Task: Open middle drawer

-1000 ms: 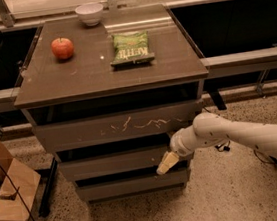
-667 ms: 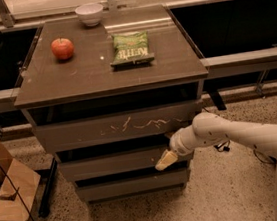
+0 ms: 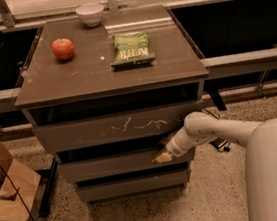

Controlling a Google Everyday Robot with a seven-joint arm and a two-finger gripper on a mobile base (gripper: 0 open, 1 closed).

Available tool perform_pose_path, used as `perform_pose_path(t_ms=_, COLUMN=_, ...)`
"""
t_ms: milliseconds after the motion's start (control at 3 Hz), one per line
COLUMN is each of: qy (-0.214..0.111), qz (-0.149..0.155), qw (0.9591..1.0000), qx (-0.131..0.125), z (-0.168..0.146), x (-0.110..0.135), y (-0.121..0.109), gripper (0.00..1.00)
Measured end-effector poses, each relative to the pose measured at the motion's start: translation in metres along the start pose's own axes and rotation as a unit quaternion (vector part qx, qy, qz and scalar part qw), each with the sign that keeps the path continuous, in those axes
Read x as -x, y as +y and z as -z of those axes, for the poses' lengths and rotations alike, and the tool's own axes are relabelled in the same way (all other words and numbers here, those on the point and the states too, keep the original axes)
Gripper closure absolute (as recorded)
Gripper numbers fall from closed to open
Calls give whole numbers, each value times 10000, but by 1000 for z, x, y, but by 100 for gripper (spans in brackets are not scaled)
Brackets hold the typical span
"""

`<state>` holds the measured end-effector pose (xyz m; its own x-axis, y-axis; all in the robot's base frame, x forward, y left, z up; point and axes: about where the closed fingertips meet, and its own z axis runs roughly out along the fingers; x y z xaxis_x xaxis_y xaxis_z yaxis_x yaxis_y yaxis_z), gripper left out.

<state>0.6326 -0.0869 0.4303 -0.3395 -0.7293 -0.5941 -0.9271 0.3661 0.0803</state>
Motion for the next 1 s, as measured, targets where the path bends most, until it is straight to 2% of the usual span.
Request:
perform_pose_path(t_ms=333, qy=0, qz=0, qw=10000, qx=0, z=4, x=3, y=-1, gripper=62)
perform_pose_path(t_ms=667, qy=0, qz=0, qw=10000, qx=1, z=7, x=6, y=-1, gripper=75)
perform_pose_path(t_ms=1000, qy=266, qz=69, qw=9988, qx=409, z=3, x=-5, y=37, gripper=78)
